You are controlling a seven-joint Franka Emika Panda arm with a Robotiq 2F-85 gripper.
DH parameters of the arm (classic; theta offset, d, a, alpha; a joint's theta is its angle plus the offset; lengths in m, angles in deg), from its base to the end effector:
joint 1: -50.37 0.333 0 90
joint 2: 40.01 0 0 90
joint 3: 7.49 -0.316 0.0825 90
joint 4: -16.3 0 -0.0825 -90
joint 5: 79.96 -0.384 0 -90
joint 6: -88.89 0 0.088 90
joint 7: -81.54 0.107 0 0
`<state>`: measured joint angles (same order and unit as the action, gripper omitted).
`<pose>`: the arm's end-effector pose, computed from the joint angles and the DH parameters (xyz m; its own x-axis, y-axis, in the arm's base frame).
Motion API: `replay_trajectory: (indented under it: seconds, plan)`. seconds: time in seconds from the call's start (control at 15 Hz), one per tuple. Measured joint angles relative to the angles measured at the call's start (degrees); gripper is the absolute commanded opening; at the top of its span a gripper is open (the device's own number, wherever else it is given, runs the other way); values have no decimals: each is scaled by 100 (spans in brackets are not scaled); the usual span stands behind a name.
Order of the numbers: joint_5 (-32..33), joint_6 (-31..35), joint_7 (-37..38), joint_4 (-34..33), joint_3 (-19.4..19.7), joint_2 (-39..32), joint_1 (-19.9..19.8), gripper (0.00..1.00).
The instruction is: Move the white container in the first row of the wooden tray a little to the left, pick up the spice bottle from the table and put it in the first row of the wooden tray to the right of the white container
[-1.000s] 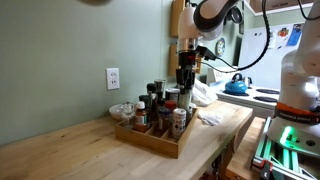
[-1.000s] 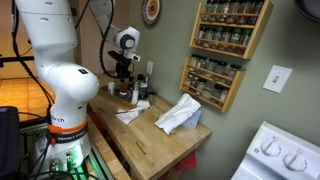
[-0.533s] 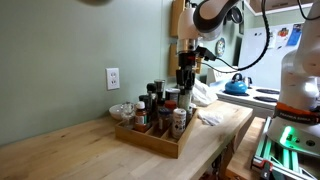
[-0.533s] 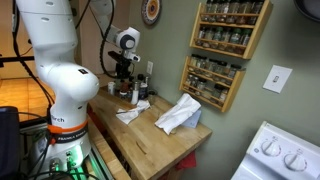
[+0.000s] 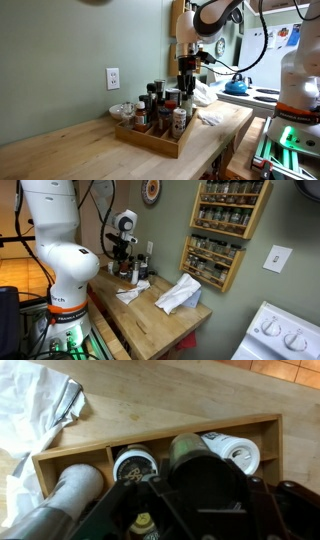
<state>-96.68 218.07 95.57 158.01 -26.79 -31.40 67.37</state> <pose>0.3607 0.2731 0.3396 0.9729 0.1956 -0.1233 0.1789 -0.9746 -0.1349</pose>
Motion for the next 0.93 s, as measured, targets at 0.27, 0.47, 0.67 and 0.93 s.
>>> replay_trajectory:
  seconds: [0.27,0.47,0.67,0.93]
  plan:
    - [34,71,6,-7,-54,-73,60,29]
    - [167,258,59,-7,-91,-149,77,29]
    - [362,414,173,-7,-101,-237,81,29]
    - [716,455,448,-7,-101,-384,80,29]
